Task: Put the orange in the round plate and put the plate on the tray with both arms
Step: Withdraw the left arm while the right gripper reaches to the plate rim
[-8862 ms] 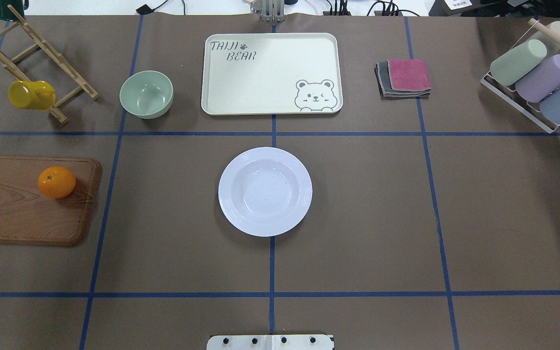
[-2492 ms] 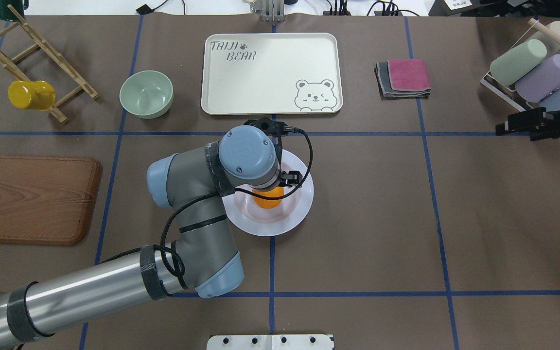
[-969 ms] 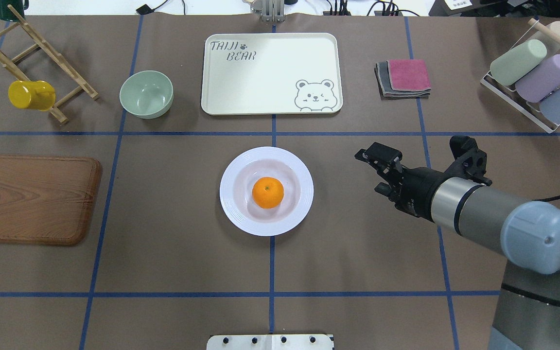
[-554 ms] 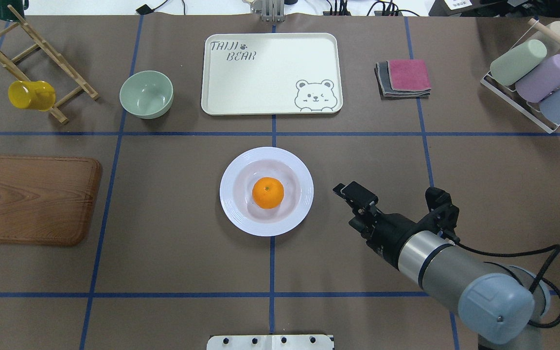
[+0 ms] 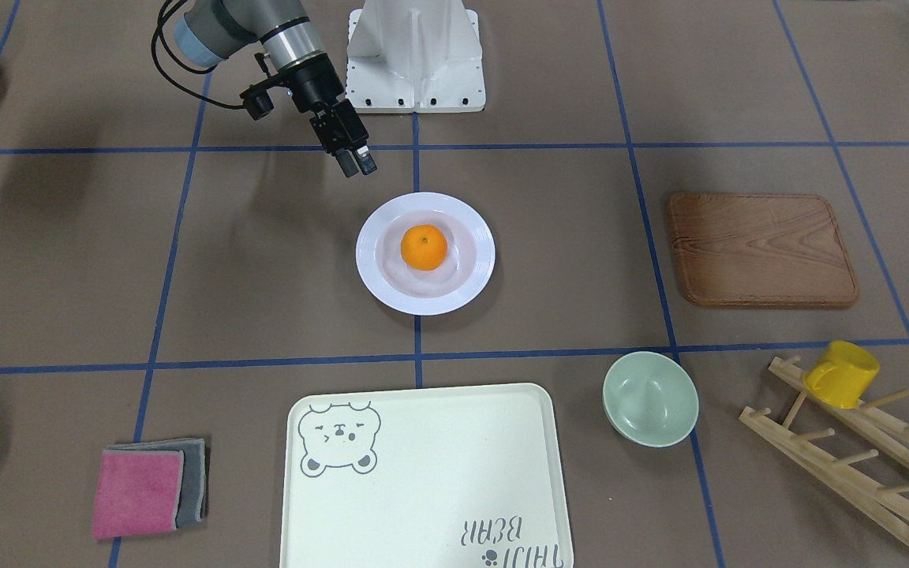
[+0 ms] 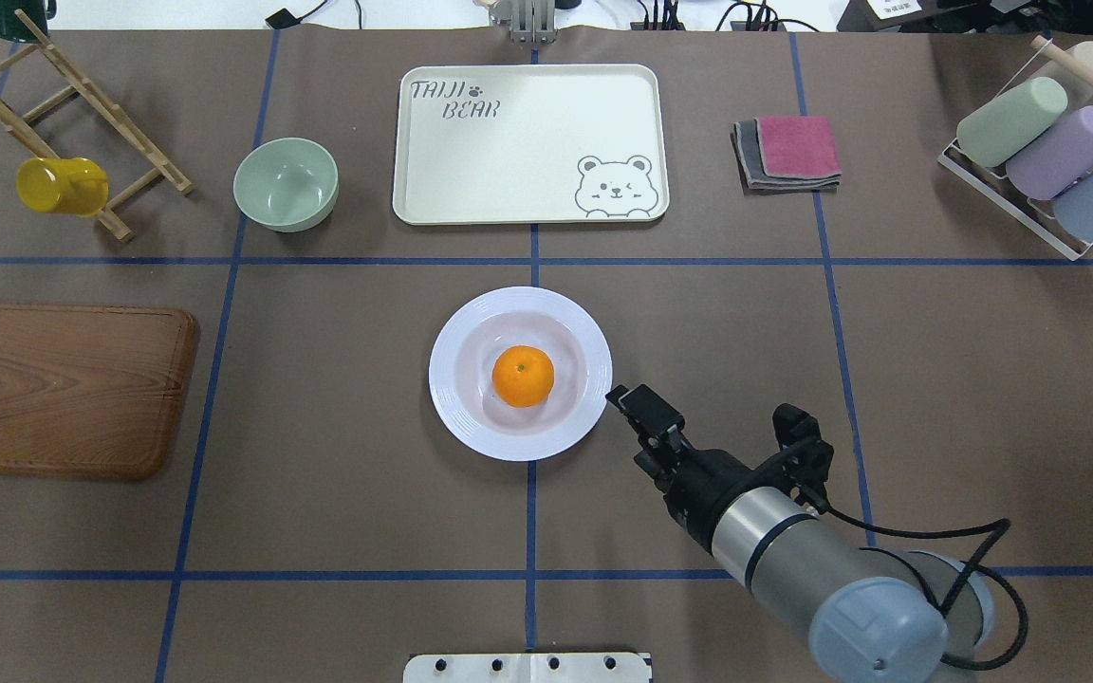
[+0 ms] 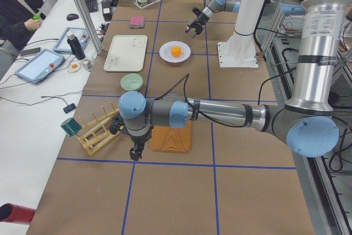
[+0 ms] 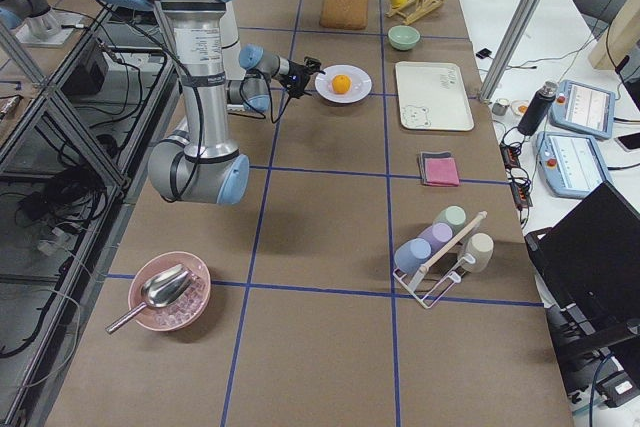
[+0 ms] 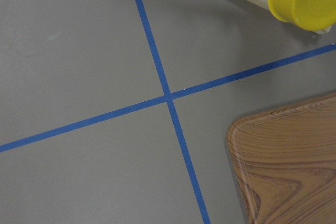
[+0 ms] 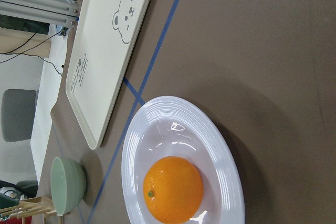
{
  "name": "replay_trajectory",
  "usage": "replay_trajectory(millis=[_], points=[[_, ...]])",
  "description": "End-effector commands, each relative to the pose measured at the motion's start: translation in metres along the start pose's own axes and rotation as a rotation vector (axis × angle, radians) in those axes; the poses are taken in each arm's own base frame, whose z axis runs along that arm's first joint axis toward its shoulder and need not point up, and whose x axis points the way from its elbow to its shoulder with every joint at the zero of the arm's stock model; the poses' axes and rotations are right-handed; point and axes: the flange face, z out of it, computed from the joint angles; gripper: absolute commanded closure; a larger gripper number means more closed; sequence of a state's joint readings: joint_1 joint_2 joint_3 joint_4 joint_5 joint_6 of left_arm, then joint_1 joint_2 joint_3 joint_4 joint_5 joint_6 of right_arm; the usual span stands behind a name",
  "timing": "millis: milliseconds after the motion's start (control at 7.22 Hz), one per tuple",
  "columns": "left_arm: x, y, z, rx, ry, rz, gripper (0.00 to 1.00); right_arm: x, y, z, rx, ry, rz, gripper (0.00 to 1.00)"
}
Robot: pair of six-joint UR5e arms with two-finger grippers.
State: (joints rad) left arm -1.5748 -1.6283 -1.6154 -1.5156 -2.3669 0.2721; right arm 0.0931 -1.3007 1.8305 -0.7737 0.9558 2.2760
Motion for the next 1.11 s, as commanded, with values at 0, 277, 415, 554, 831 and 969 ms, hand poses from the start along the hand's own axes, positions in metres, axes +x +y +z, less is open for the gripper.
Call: replay_trajectory(millis=[0, 277, 415, 554, 831, 969], points=[[0.0, 0.001, 0.0, 0.0, 0.002, 0.0, 0.01, 0.019, 0.006, 0.029, 0.035, 0.031, -0.033, 0.02], [0.001, 0.001, -0.001, 0.002, 0.001, 0.002, 0.01, 0.012, 0.007, 0.043, 0.051, 0.022, -0.027, 0.21], [0.001, 0.0, -0.001, 0.003, 0.001, 0.003, 0.01, 0.016, 0.005, 0.049, 0.059, 0.028, -0.031, 0.21], [0.001, 0.0, -0.001, 0.003, 0.001, 0.003, 0.01, 0.007, 0.007, 0.052, 0.061, 0.016, -0.023, 0.23], [0.001, 0.001, -0.001, 0.003, 0.001, 0.003, 0.01, -0.001, 0.014, 0.074, 0.08, 0.013, -0.02, 0.28], [0.001, 0.001, -0.001, 0.003, 0.001, 0.003, 0.01, 0.0, 0.014, 0.076, 0.081, 0.015, -0.02, 0.48]])
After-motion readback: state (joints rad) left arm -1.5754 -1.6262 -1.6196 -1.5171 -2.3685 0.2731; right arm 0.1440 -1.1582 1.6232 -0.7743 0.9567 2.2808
